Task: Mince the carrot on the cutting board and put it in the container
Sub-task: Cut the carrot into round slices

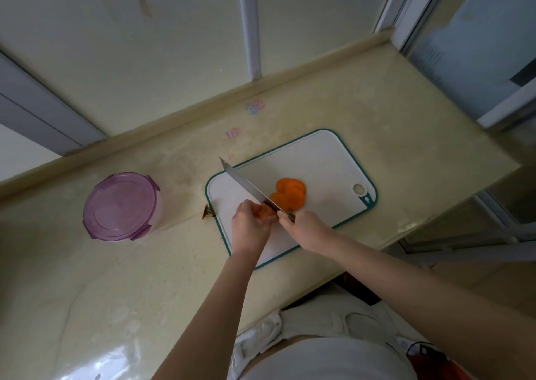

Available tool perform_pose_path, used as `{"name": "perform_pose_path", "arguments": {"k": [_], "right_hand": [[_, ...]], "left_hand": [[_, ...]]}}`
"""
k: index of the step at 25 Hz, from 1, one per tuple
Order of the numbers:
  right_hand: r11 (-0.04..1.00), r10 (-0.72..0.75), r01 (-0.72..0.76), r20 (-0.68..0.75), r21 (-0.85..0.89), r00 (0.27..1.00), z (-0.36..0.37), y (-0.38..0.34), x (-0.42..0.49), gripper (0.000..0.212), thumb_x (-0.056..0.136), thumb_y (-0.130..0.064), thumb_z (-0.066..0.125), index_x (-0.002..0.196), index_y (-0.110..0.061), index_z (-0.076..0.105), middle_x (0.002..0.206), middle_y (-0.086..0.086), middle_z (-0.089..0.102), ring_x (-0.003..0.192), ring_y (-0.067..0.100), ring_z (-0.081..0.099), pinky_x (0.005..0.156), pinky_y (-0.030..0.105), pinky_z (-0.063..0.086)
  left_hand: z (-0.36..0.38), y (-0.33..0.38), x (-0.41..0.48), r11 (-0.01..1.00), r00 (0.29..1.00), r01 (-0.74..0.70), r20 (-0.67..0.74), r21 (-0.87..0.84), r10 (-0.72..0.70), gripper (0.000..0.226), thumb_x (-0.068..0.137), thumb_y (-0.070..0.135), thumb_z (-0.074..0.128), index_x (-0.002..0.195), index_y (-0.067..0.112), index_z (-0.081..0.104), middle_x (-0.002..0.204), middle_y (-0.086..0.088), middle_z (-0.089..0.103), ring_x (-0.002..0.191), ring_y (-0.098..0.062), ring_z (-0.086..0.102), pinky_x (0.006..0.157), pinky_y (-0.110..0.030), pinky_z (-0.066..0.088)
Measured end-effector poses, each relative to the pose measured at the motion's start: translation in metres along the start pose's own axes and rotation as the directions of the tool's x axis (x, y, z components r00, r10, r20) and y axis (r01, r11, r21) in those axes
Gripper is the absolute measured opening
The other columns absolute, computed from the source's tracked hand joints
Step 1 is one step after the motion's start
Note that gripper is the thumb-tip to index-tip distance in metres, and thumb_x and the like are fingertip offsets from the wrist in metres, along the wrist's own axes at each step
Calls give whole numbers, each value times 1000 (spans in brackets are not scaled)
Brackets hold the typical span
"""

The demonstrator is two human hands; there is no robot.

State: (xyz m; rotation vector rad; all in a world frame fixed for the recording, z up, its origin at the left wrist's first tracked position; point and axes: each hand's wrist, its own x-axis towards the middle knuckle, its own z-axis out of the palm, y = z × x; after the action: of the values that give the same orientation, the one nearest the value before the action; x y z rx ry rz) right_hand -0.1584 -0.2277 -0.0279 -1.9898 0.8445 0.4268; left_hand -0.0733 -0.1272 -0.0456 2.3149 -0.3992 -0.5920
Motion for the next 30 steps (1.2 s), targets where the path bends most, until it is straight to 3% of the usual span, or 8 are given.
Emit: {"name": "perform_pose_path", "arguments": {"k": [8, 15, 20, 26, 30], "right_hand": [[995, 72, -77, 83, 63, 994, -24, 6, 8, 47, 99, -50, 33, 67, -16, 36, 54, -1, 35, 42, 12, 32, 43, 23, 31], [986, 73, -67, -32, 155, 997, -41, 3, 4, 54, 95, -57, 35, 58, -19, 34, 51, -2, 34, 38, 10, 32, 43, 25, 29], [976, 81, -74, -24, 204, 996, -42, -4, -20, 59, 90, -68, 28, 67, -15, 40, 51, -2, 34, 38, 11, 31, 37, 22, 27], [992, 40, -38, -19, 118, 999, -32, -9, -51, 60, 97, -57, 17, 72, -10, 44, 53, -1, 37, 34, 3, 31, 47, 21, 28], [989, 48, -49, 12, 139, 999, -31, -9, -57, 59, 97, -59, 17, 68, -12, 40, 52, -1, 34, 37, 7, 30, 42, 20, 29]], "left_hand": [[0, -2, 0, 997, 999, 44, 19, -69, -42, 24, 79, 21, 73, 90, 17, 53, 90, -2, 59, 84, -16, 56, 75, -25, 48], [2, -7, -3, 982, 999, 52, -3, -182, -53, 23, 78, 15, 74, 90, 14, 54, 96, -2, 62, 89, -15, 59, 76, -24, 46], [5, -12, -8, 972, 1000, 12, -13, -233, -15, 21, 81, 18, 71, 93, 15, 54, 102, -2, 61, 92, -14, 59, 80, -25, 48], [10, -12, -17, 960, 997, -31, -78, -277, 10, 15, 84, 18, 68, 94, 15, 57, 99, -1, 61, 92, -14, 59, 78, -18, 44], [11, -10, -14, 970, 997, -16, -83, -241, -4, 13, 83, 16, 68, 92, 13, 60, 93, -2, 62, 89, -16, 58, 80, -26, 47]]}}
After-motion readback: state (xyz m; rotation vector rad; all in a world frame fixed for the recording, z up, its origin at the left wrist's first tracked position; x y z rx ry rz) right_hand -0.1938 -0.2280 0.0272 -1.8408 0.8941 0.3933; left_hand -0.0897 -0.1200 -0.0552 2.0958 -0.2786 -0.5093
